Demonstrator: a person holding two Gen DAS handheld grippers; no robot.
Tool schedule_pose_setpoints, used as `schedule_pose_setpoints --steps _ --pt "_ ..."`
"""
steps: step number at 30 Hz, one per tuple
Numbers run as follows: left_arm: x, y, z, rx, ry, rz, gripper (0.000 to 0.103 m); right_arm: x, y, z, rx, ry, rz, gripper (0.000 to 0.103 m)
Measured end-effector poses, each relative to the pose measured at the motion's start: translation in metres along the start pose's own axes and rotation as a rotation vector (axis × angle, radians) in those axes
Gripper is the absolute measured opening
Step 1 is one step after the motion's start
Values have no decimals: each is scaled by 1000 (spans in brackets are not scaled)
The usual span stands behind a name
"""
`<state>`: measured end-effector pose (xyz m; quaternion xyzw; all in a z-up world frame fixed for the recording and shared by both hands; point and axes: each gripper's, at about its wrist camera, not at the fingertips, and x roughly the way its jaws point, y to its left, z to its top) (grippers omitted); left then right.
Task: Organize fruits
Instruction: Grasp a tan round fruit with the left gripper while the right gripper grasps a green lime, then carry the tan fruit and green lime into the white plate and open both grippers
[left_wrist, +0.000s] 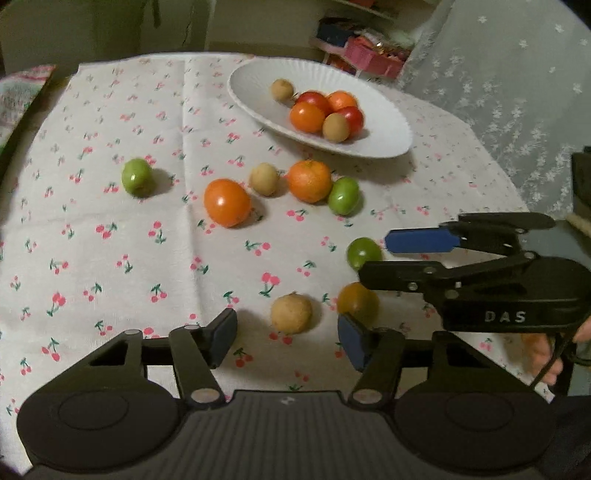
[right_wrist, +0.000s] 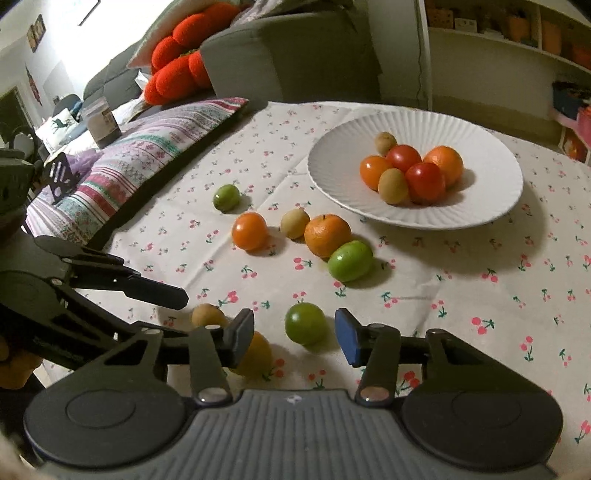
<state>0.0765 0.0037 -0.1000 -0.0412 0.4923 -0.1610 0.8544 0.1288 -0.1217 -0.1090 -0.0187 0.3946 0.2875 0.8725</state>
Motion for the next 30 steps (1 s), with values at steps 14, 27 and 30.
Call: schedule_pose_setpoints --steps 14,27,30 --pt "4 -14 -2 156 -41 71 20 7 1 -6 13 20 -9 34" --pt "7 -19 -2 201 -47 94 10 8 3 -6 -13 6 -31 34" --pt "5 -18 -1 194 -43 96 9 9 4 -5 -14 7 -35 34"
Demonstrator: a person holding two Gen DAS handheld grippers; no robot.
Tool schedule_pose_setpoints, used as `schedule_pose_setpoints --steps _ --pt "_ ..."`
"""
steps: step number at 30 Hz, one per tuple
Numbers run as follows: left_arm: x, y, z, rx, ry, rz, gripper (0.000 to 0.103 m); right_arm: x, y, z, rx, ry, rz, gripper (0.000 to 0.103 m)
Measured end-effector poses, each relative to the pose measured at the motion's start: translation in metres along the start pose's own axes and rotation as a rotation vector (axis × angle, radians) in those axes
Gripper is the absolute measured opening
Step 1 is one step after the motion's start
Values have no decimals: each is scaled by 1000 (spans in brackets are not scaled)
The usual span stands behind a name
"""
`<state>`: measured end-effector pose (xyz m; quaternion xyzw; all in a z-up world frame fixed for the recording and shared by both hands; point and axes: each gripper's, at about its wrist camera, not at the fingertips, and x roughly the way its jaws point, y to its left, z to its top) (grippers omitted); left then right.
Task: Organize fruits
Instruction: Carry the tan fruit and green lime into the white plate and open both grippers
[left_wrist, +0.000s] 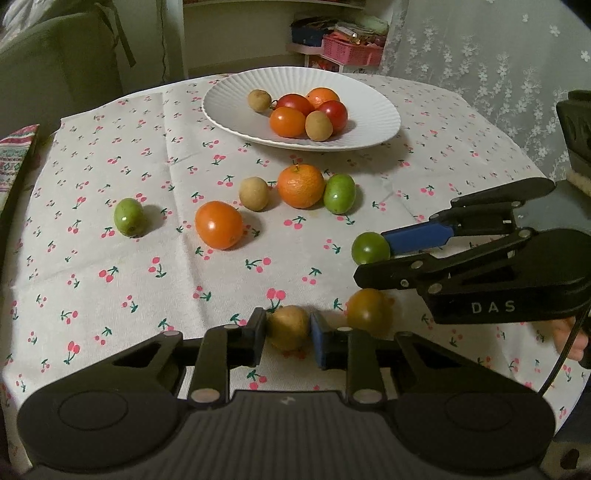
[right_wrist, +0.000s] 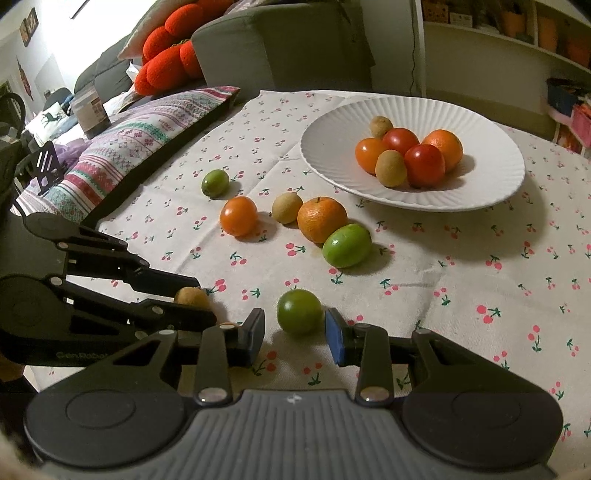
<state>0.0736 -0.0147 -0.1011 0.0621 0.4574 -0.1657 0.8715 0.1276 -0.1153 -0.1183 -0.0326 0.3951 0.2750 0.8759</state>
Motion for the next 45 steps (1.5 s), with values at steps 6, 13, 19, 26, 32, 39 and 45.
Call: schedule_pose_setpoints --steps 6,13,19,26,32,39,45 --pt "-3 2 -1 -11 2 -1 9 2 5 2 -16 -23 -40 30" --pt "-20 15 7 -56 -54 13 9 -10 18 5 -111 -103 -71 23" --pt "-17 17 7 -71 -43 18 9 -7 14 4 -92 -95 -73 23" --pt "-24 18 20 -76 -82 20 9 -20 10 9 -86 -149 -107 23" --pt "-26 16 42 -71 -116 34 9 -25 0 16 -41 -190 -149 23" --pt "-25 29 84 -126 -162 9 9 -39 -21 35 30 -291 -214 23" --pt "-9 32 118 -163 -198 -9 9 -35 -56 47 219 -289 -208 23"
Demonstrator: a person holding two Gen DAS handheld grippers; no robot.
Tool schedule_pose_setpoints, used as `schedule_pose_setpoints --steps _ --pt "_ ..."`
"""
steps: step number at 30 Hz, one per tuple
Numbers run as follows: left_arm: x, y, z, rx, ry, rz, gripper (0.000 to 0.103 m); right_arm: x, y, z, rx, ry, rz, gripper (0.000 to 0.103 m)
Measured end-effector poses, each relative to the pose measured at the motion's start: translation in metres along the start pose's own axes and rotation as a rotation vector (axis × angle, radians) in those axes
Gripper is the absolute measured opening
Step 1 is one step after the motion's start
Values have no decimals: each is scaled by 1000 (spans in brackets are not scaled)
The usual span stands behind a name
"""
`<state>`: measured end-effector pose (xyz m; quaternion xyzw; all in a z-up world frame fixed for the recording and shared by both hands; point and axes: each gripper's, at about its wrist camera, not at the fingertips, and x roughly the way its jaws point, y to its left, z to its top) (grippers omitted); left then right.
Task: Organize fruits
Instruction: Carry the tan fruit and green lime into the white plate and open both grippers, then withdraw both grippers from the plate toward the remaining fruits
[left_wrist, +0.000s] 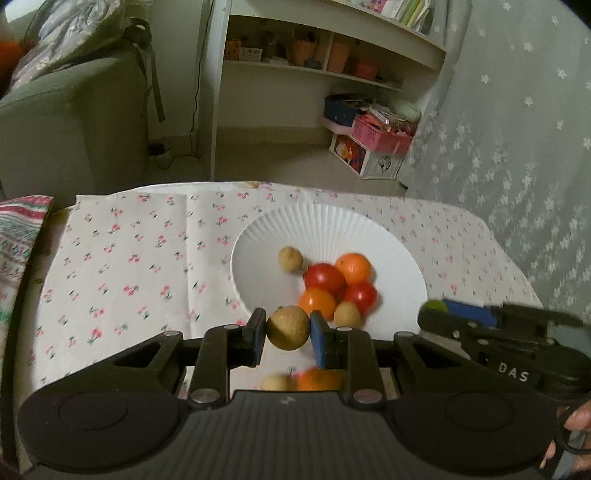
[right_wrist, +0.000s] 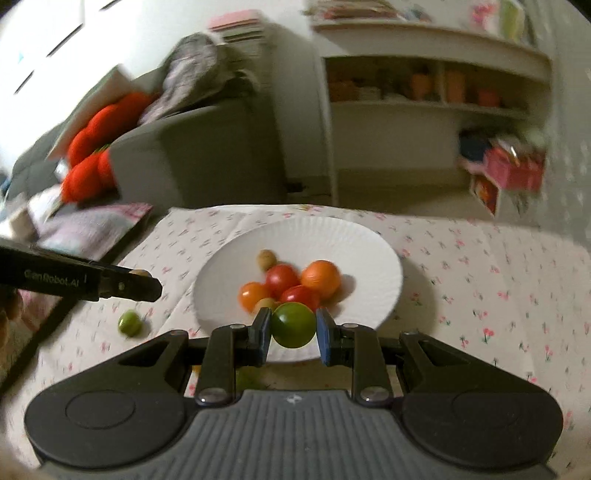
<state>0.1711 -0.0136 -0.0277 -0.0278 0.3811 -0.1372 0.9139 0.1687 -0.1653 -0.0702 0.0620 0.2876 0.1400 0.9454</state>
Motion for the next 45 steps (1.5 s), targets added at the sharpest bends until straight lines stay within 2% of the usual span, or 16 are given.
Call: schedule_pose_setpoints --steps 4,15,29,34,38,45 --pt "21 1 6 -50 24 -30 9 7 -14 3 97 15 -6 23" --pt "55 2 9 -33 48 -12 9 17 -13 6 93 33 -9 23" --pt "60 6 7 -19 49 10 11 31 -14 4 97 82 -53 24" --pt "56 9 7 -35 50 -1 11 28 -16 4 108 61 -73 27" --pt "47 12 7 -50 45 -5 11 25 -20 3 118 50 -76 26" --pt "36 12 3 -47 38 14 11 21 -14 -2 76 45 -79 31"
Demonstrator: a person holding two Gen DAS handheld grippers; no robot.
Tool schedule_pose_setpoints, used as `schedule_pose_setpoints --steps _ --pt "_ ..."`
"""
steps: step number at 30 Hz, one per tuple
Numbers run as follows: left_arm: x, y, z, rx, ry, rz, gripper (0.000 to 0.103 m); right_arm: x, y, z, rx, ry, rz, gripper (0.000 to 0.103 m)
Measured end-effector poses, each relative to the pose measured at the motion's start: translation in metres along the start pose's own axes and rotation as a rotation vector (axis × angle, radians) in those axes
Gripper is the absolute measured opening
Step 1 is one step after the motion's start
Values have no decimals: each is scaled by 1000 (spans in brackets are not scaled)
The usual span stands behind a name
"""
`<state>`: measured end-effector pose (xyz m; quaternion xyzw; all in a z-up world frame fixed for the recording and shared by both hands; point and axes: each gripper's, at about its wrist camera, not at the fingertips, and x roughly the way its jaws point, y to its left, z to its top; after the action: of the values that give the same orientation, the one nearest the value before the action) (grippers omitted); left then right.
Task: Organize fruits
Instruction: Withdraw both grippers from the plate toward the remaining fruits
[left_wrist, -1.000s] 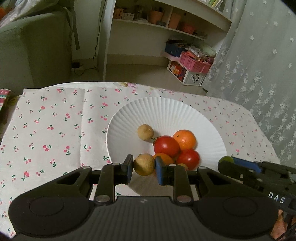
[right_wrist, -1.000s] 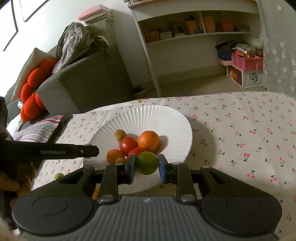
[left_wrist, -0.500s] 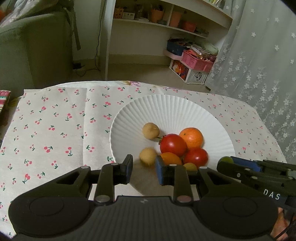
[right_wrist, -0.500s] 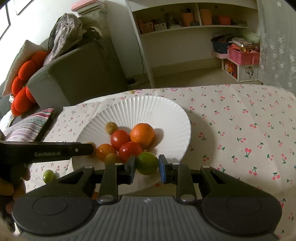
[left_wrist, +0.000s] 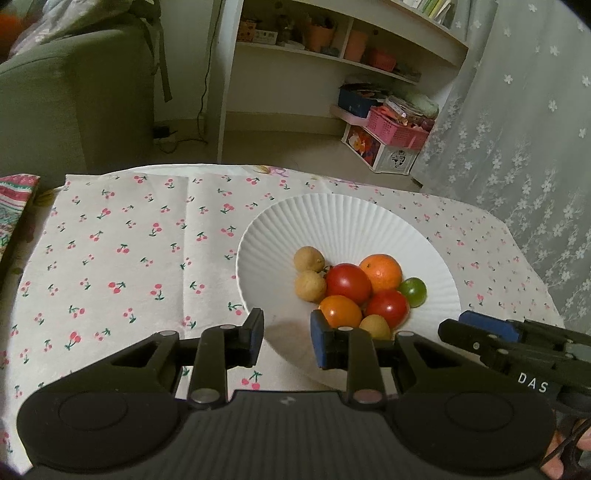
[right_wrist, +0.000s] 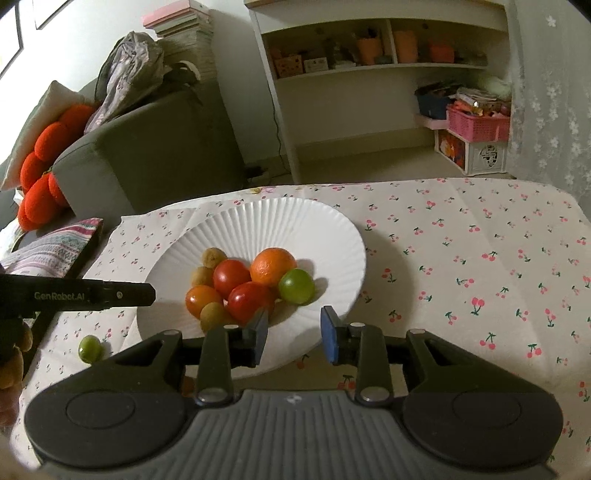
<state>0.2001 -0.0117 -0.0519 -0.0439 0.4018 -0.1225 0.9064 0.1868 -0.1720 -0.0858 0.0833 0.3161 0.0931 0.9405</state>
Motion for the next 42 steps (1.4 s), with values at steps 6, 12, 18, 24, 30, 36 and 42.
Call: schedule_pose_setpoints --steps 6,12,18,24,30,36,42 --pt "-9 -4 -5 35 -6 28 11 -4 8 -4 -32 12 32 34" --pt "-19 -5 -13 62 2 66 11 -12 19 -9 -82 3 62 40" --pt "-36 -10 -25 105 5 116 12 -19 22 -10 -99 -2 85 47" --pt "-54 -19 -37 166 -26 168 24 -28 34 -15 -162 -3 127 51" --pt "-64 -18 -46 162 -29 168 35 -41 43 -28 -258 14 174 55" --pt "-65 -22 -60 235 -31 223 50 -45 49 -40 -344 35 218 65" --pt "-64 -19 -63 227 -24 243 63 -47 58 -48 -399 61 260 75"
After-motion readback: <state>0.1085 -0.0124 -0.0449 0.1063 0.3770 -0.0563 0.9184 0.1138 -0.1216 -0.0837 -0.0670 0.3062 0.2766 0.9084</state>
